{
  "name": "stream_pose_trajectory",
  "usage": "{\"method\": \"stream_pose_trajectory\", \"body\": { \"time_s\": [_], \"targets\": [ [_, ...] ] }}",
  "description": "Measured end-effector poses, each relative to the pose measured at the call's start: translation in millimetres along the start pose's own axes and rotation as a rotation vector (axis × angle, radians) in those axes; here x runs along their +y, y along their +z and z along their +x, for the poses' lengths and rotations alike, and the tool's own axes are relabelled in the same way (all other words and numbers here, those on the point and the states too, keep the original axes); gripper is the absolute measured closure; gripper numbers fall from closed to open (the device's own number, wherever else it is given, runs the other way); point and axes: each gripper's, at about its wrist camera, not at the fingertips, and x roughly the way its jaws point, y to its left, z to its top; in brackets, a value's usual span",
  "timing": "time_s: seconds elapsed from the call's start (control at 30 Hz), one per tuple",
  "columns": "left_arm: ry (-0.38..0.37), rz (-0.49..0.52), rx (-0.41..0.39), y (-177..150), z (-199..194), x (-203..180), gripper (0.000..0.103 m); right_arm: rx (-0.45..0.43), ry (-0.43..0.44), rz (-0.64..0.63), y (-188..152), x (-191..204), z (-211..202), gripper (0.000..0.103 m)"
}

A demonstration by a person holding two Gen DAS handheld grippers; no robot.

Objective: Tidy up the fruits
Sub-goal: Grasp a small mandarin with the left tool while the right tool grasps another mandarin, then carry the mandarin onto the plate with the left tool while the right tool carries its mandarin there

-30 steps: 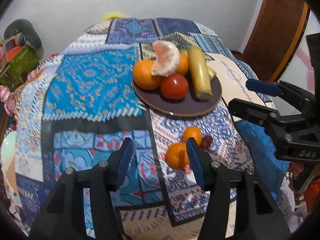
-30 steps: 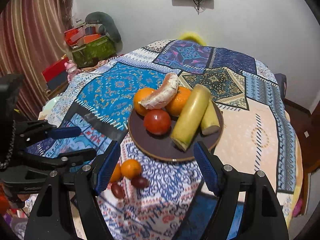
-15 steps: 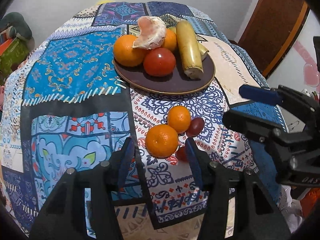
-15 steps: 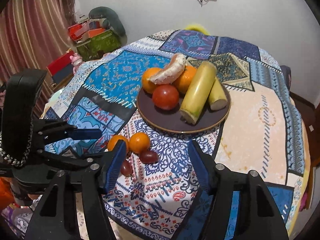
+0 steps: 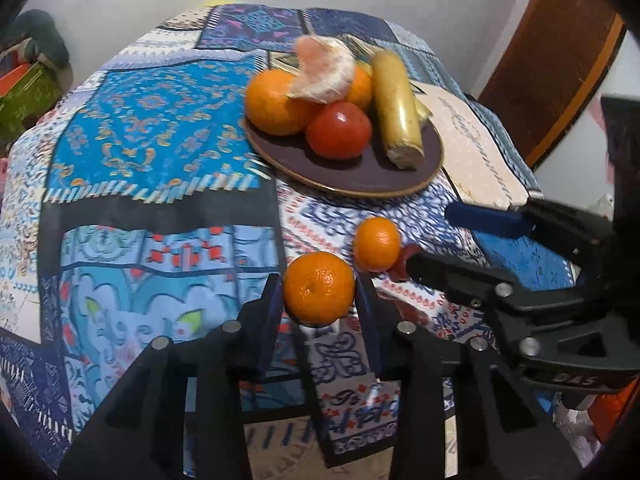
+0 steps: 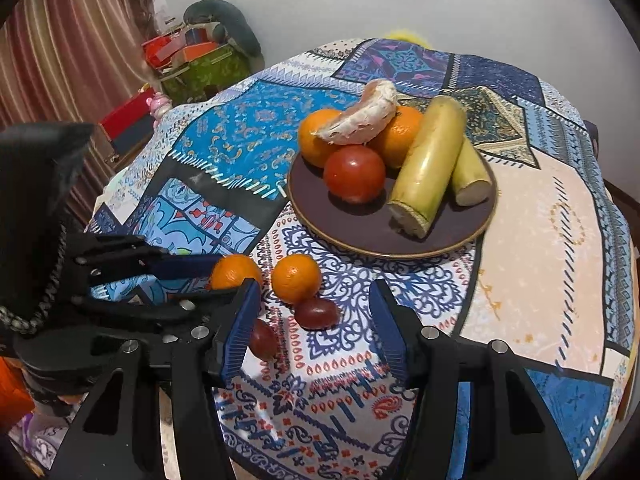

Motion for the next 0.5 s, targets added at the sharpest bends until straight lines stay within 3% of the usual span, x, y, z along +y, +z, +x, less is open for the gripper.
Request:
{"method": "stream_pose_trajectory", "body": {
  "time_s": [0.3,0.5],
  "targets": [
    [0.021,-0.043,-0.046,7,-17,20,0.067,0.052,0.012,-0.037,6,12,26,0.060],
    [0.020,-0.042,-0.046,7,-18,19,0.067,0.067,-0.017,-0.045,9,12,39,0.072]
  ]
}}
